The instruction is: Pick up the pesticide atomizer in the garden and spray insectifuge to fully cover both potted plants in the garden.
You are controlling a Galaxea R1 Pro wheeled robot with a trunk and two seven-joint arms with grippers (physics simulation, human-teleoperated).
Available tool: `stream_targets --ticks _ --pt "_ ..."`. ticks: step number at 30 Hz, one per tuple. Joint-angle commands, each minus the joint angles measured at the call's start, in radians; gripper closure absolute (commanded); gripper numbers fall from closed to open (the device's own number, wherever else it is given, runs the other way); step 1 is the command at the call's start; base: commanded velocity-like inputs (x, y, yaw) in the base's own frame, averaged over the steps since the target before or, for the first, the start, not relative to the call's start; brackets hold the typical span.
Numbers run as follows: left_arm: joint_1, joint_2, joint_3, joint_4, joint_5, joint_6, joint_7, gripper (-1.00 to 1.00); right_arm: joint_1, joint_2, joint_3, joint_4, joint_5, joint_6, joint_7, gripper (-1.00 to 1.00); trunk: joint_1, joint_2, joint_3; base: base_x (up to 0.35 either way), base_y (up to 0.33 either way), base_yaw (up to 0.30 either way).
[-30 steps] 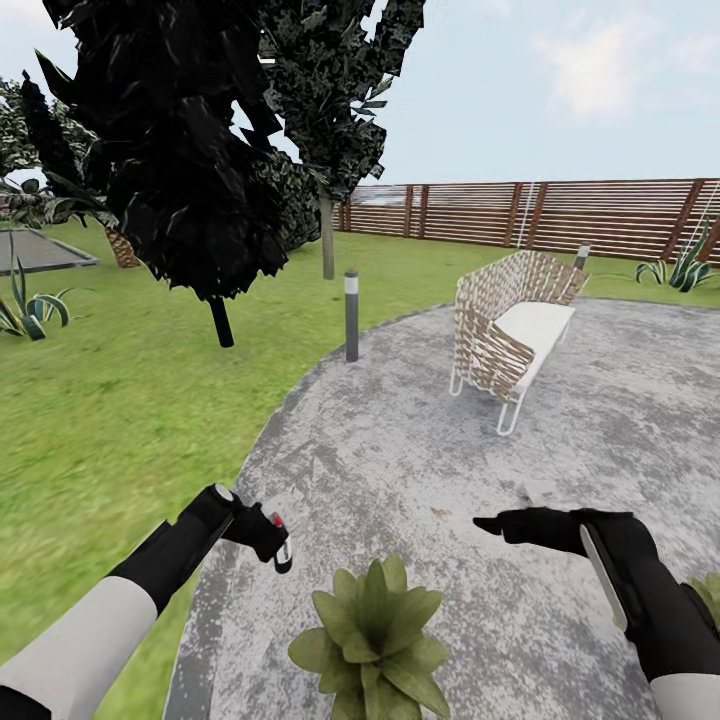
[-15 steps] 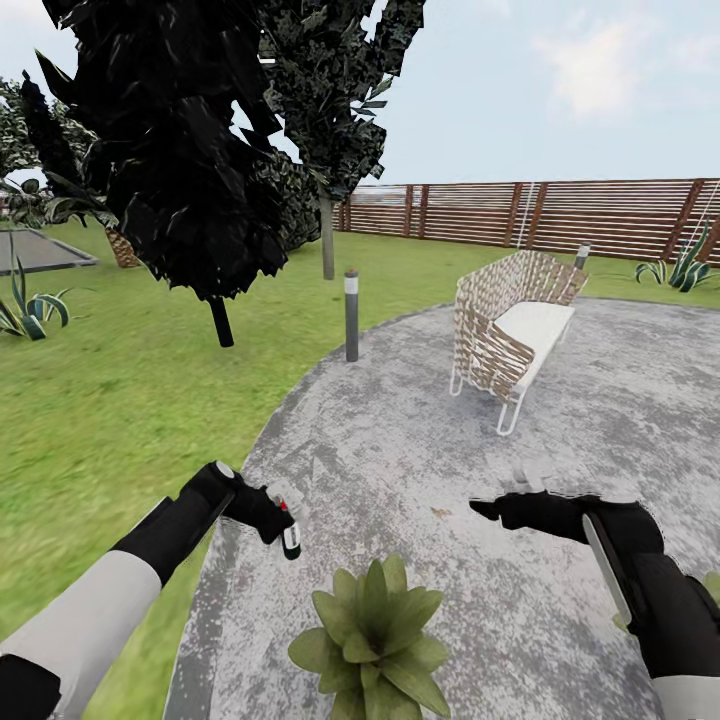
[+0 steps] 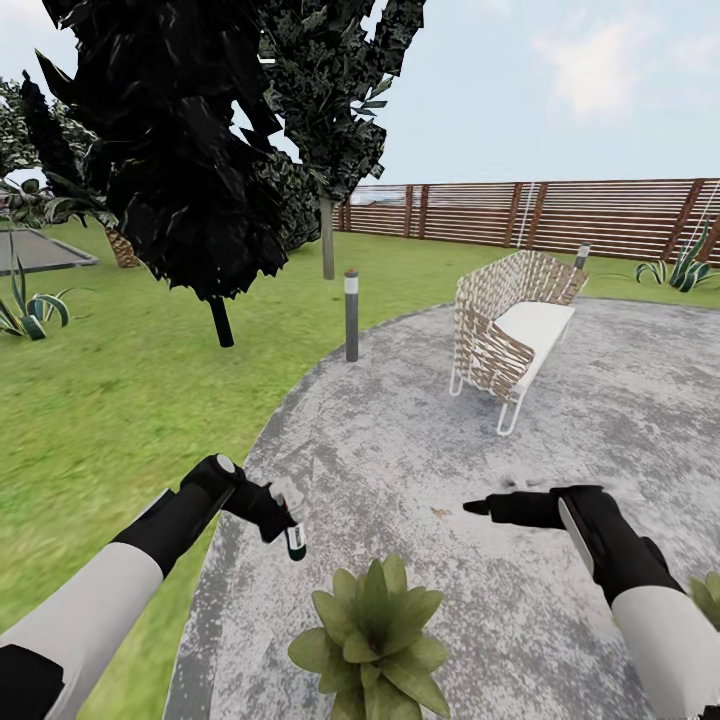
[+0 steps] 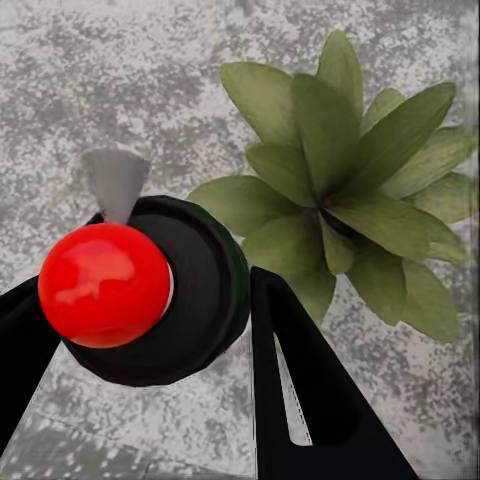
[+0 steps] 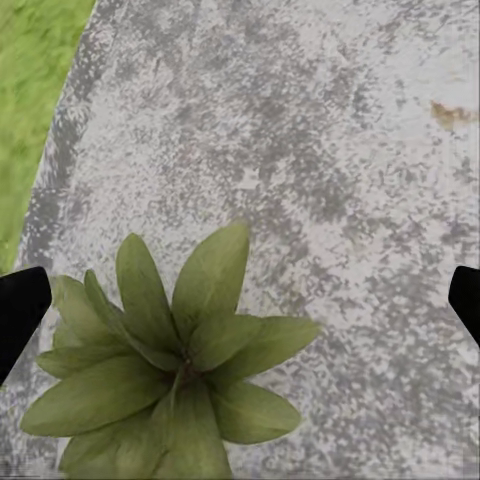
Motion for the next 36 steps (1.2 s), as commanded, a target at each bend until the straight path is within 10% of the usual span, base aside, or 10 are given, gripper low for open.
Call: stream_targets --ticks 1,7,8,24,29,36 --pt "-0.001 0.001 -0.002 -0.002 -0.004 -0.004 -0.026 1.0 -0.003 0.004 -0.002 0.005 0.007 0.001 0.036 -1.0 0.0 0.0 -0.001 0.0 0.0 0.0" --pt "-0.001 0.001 -0.003 0.002 -0.102 -0.083 -0.105 1.0 -0.006 0.059 0.069 0.013 0.011 -0.004 0.169 -1.0 0.0 0.0 -0.001 0.0 0.0 0.0" --pt "-0.001 0.001 -0.003 0.002 -0.114 -0.086 -0.112 1.0 -0.006 0.063 0.076 0.011 0.011 -0.004 0.173 1.0 0.0 0.0 -0.001 0.0 0.0 0.0" --pt "-0.002 -0.066 -0.021 -0.001 -0.183 -0.094 -0.204 1.0 -0.006 0.107 0.267 -0.14 0.005 -0.003 0.195 1.0 0.0 0.0 -0.001 0.0 0.0 0.0" --pt "-0.002 -0.137 -0.036 -0.001 -0.41 -0.092 -0.329 1.0 -0.006 0.162 0.292 -0.193 0.005 -0.003 0.195 1.0 0.0 0.0 -0.001 0.0 0.0 0.0" --pt "-0.002 -0.158 -0.037 -0.001 -0.455 -0.09 -0.349 1.0 -0.006 0.193 0.329 -0.245 0.005 0.001 0.195 1.0 0.0 0.0 -0.001 0.0 0.0 0.0"
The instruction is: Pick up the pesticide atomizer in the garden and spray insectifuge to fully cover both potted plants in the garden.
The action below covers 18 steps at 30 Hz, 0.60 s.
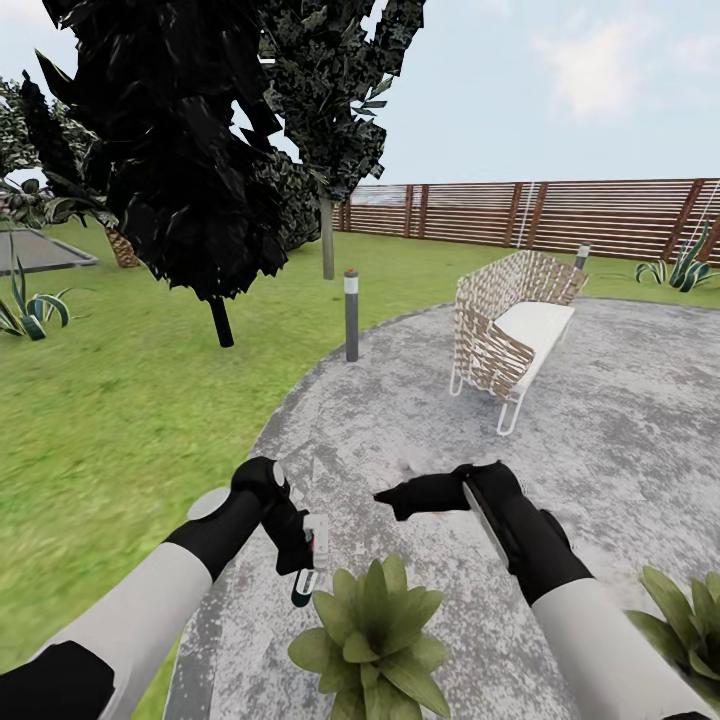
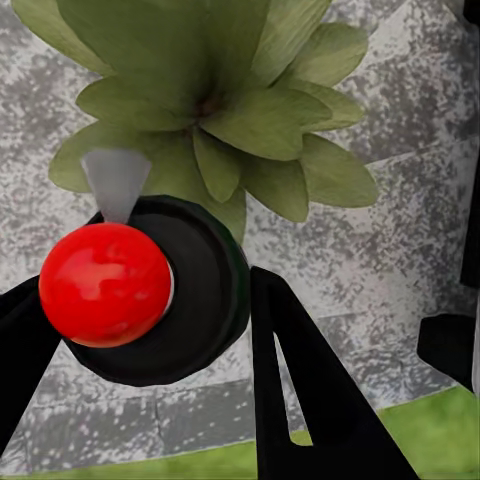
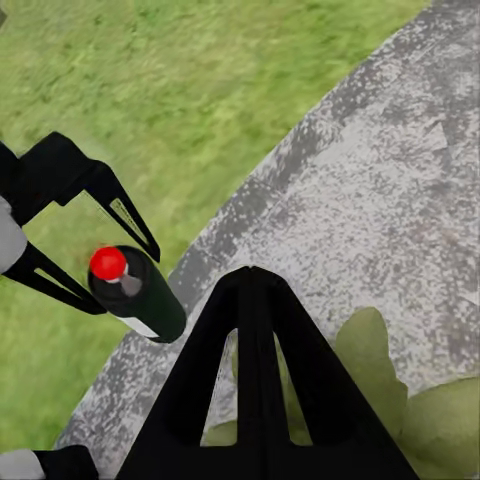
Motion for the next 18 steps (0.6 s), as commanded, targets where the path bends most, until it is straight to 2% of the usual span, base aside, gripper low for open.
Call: stream_targets --ticks 1,7,11,16,18 --pt "-0.001 0.0 -0.001 -0.001 -0.005 0.011 -0.006 1.0 -0.001 0.002 0.006 -0.003 0.007 0.004 0.006 1.0 0.0 0.0 -0.001 0.0 0.0 0.0" --pt "-0.006 -0.001 -0.001 0.0 -0.007 0.012 -0.008 1.0 -0.001 0.007 0.031 -0.005 0.007 0.006 0.006 1.0 0.0 0.0 -0.001 0.0 0.0 0.0" --pt "-0.017 -0.001 -0.001 0.0 -0.008 0.012 -0.033 1.0 -0.001 0.008 0.059 -0.006 0.007 0.006 0.006 1.0 0.0 0.0 -0.001 0.0 0.0 0.0" --pt "-0.036 -0.019 -0.001 0.0 -0.01 0.013 -0.043 1.0 -0.001 0.01 0.065 -0.006 0.007 0.006 0.006 1.0 0.0 0.0 -0.001 0.0 0.0 0.0" --pt "-0.041 -0.03 -0.001 0.0 -0.037 0.013 -0.044 1.0 -0.001 0.01 0.069 -0.006 0.007 0.006 0.006 1.0 0.0 0.0 -0.001 0.0 0.0 0.0"
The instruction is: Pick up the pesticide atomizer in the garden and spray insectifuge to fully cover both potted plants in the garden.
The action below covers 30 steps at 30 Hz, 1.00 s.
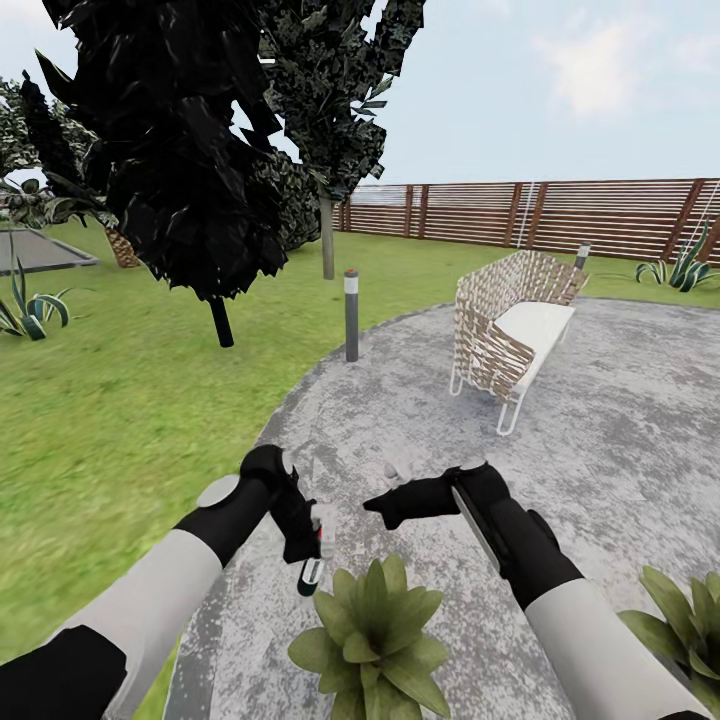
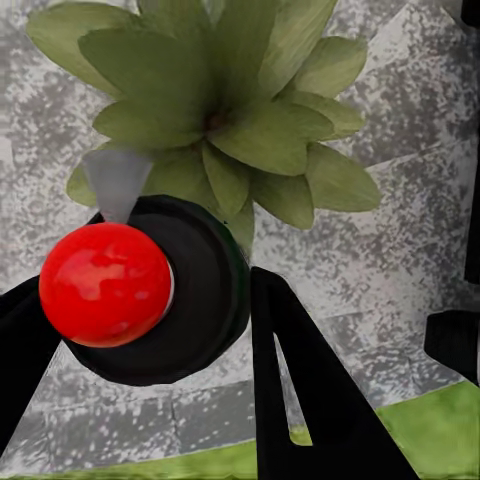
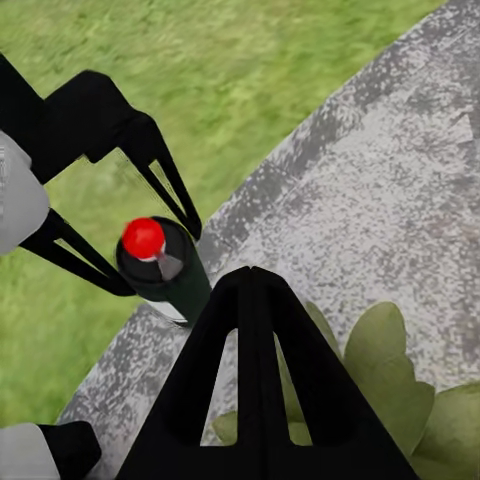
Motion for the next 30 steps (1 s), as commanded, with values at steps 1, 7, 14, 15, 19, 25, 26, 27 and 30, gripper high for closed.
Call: stream_targets --ticks 1,7,14,15,19,25,26,27,30 --pt "-0.002 -0.009 -0.001 -0.001 -0.029 0.01 -0.006 1.0 -0.001 0.0 0.002 -0.001 0.007 0.003 0.006 1.0 0.0 0.0 -0.001 0.0 0.0 0.0" --pt "-0.003 -0.047 -0.001 0.001 -0.109 0.011 -0.007 1.0 -0.001 0.026 0.043 -0.001 0.007 0.003 0.006 1.0 0.0 0.0 -0.001 0.0 0.0 0.0" --pt "-0.003 -0.049 -0.001 -0.001 -0.114 0.012 -0.035 1.0 -0.001 0.029 0.058 -0.001 0.007 0.003 0.006 1.0 0.0 0.0 -0.001 0.0 0.0 0.0" --pt "-0.003 -0.049 -0.001 -0.001 -0.114 0.012 -0.037 1.0 -0.001 0.029 0.059 -0.001 0.007 0.003 0.006 1.0 0.0 0.0 -0.001 0.0 0.0 0.0" --pt "-0.003 -0.05 -0.001 -0.001 -0.115 0.011 -0.039 1.0 -0.001 0.029 0.06 -0.001 0.007 0.003 0.006 1.0 0.0 0.0 -0.001 0.0 0.0 0.0" --pt "-0.005 -0.065 0.0 -0.002 -0.115 0.011 -0.039 1.0 -0.001 0.029 0.061 0.0 0.007 0.003 0.005 1.0 0.0 0.0 -0.001 0.0 0.0 0.0" --pt "-0.005 -0.066 0.0 -0.002 -0.115 0.011 -0.039 1.0 -0.001 0.029 0.061 0.0 0.007 0.003 0.005 1.0 0.0 0.0 -0.001 0.0 0.0 0.0" --pt "-0.011 -0.068 0.0 -0.002 -0.115 0.01 -0.039 1.0 -0.001 0.029 0.062 0.0 0.007 0.003 0.005 1.0 0.0 0.0 -0.001 0.0 0.0 0.0" --pt "-0.029 -0.07 -0.001 -0.002 -0.115 0.01 -0.039 1.0 -0.001 0.029 0.062 0.0 0.007 0.003 0.006 1.0 0.0 0.0 -0.001 0.0 0.0 0.0"
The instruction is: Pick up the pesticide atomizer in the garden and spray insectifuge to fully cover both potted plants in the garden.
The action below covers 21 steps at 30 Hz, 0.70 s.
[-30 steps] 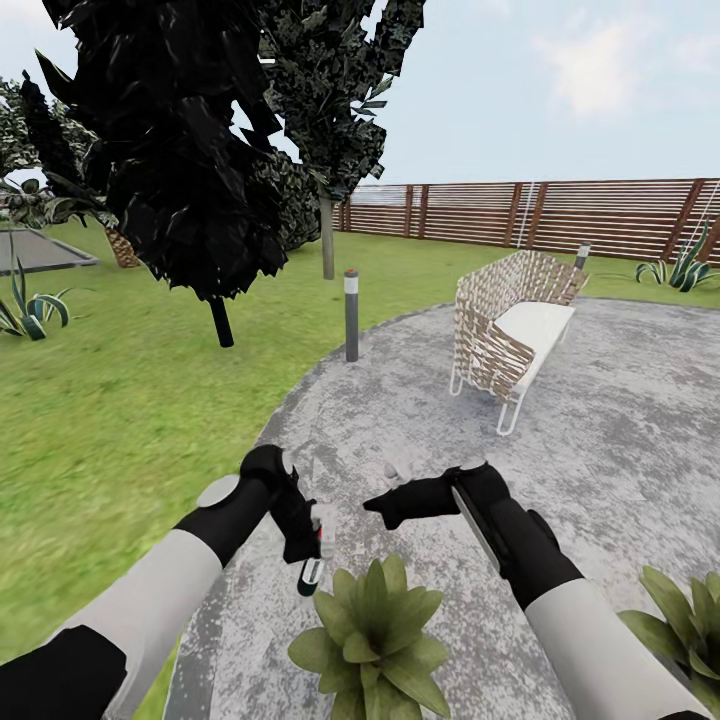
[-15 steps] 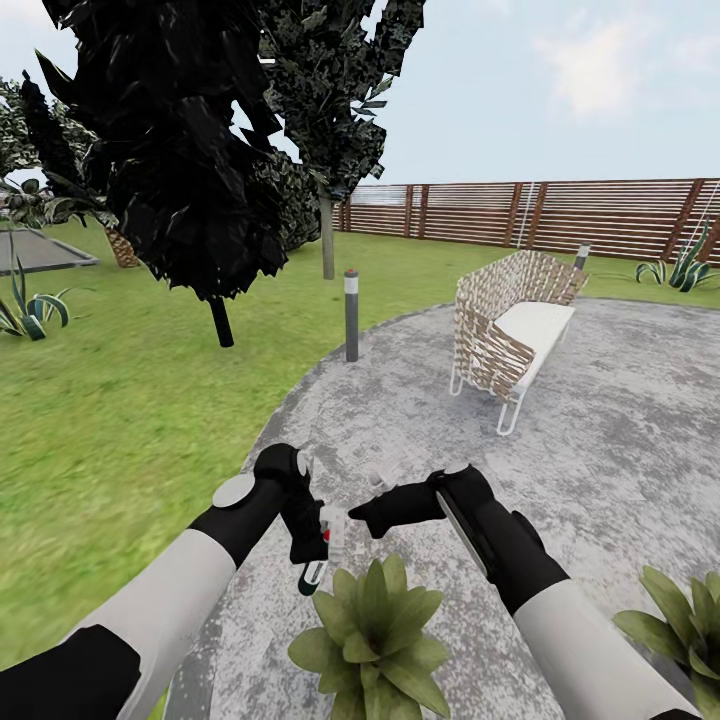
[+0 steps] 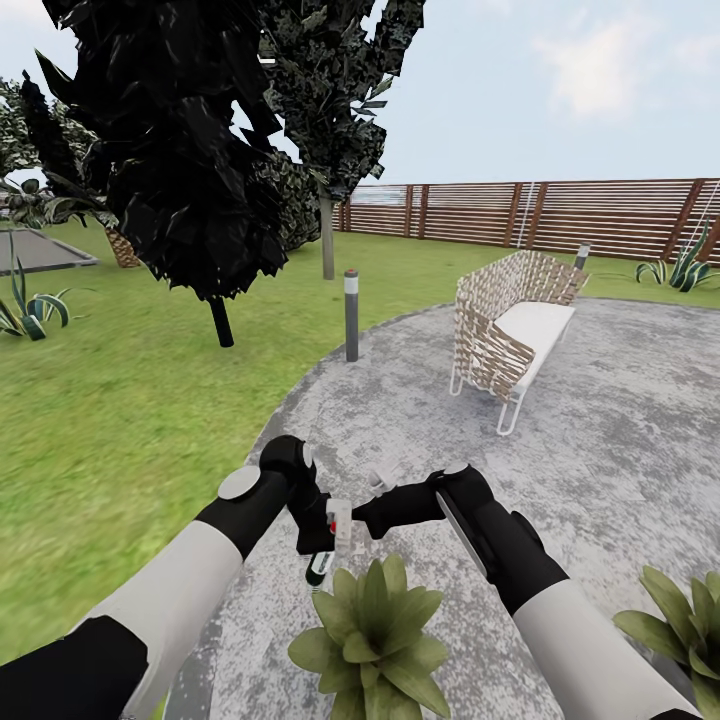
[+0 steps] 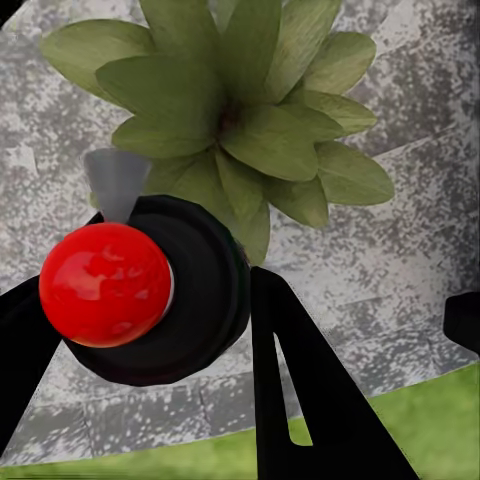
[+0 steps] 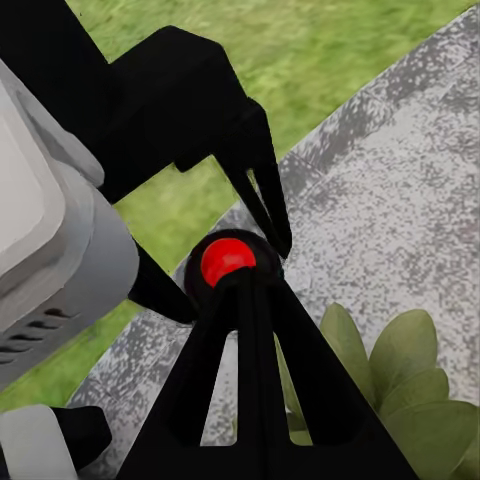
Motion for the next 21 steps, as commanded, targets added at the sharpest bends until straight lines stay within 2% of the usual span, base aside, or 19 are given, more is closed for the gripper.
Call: stream_targets --ticks 1,21 --pt "-0.004 0.0 -0.001 -0.001 -0.005 0.01 -0.006 1.0 -0.001 0.0 -0.001 -0.001 0.007 0.004 0.006 1.0 0.0 0.0 -0.001 0.0 0.0 0.0" --pt "-0.01 -0.002 -0.001 -0.001 -0.003 0.01 -0.007 1.0 -0.001 0.0 -0.001 -0.001 0.007 0.003 0.006 1.0 0.0 0.0 -0.001 0.0 0.0 0.0"
